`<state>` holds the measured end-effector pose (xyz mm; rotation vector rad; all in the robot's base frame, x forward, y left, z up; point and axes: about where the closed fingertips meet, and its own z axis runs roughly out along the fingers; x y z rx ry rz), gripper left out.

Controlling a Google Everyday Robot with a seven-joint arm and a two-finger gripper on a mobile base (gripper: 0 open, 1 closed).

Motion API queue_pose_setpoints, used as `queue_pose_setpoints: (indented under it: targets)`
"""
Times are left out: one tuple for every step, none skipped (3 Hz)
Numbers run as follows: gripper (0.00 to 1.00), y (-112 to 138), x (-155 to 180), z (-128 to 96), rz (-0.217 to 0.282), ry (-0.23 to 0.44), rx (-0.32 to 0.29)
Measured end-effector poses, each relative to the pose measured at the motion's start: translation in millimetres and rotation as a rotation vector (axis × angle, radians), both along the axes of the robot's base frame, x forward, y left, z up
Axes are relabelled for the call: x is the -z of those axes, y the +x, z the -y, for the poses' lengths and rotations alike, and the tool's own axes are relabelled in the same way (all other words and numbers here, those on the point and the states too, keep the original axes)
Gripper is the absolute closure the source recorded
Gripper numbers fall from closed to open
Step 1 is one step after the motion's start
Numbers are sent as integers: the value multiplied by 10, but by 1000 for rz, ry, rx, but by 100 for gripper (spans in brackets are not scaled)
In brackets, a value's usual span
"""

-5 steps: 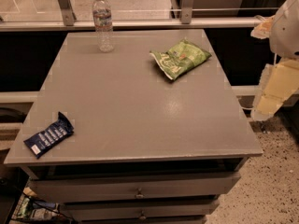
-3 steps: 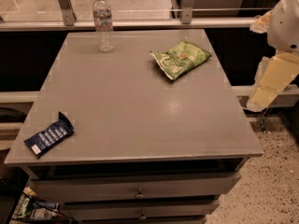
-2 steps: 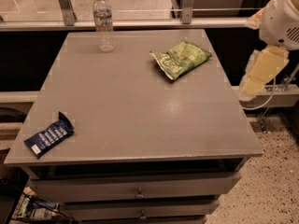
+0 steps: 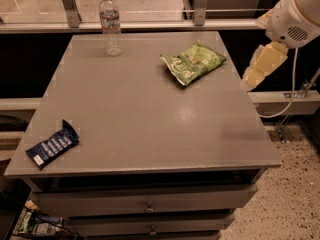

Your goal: Move green jalapeno chip bag near rxbar blueberry

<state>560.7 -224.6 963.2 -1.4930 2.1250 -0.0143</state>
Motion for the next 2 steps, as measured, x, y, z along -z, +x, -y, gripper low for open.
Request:
queue_pose_setpoints:
  targets:
    - [0, 98, 42, -13, 2, 31, -1]
    - [0, 98, 42, -13, 2, 31, -1]
